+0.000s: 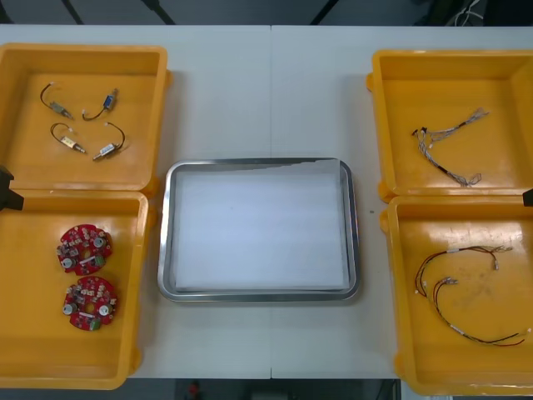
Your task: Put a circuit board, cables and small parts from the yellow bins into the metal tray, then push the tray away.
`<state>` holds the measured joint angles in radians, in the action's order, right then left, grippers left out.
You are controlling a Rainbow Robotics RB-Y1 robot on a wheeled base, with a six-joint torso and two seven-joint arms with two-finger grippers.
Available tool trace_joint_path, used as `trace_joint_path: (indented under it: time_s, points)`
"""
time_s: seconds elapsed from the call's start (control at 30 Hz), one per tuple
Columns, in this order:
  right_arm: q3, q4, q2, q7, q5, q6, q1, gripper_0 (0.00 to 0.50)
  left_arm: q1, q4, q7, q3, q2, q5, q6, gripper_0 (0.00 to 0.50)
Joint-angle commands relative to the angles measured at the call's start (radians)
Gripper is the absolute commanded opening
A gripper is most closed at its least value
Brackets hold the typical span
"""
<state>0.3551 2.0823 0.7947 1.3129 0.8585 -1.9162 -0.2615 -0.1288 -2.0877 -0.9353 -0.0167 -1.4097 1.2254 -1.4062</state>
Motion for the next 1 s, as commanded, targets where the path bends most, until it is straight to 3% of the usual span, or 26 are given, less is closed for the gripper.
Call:
trace_joint_path:
  time_s: [0.03, 1.0]
  points:
    - [0.028, 0.025, 0.041, 0.046, -0.007, -0.004, 0.008, 0.500, 0.012, -0.018, -0.071, -0.034, -0.054, 0.006, -0.010, 0.500]
    - [0.028, 0.025, 0.041, 0.046, -0.007, -0.004, 0.008, 0.500, 0.012, -0.018, -0.071, -0.034, -0.054, 0.006, -0.010, 0.500]
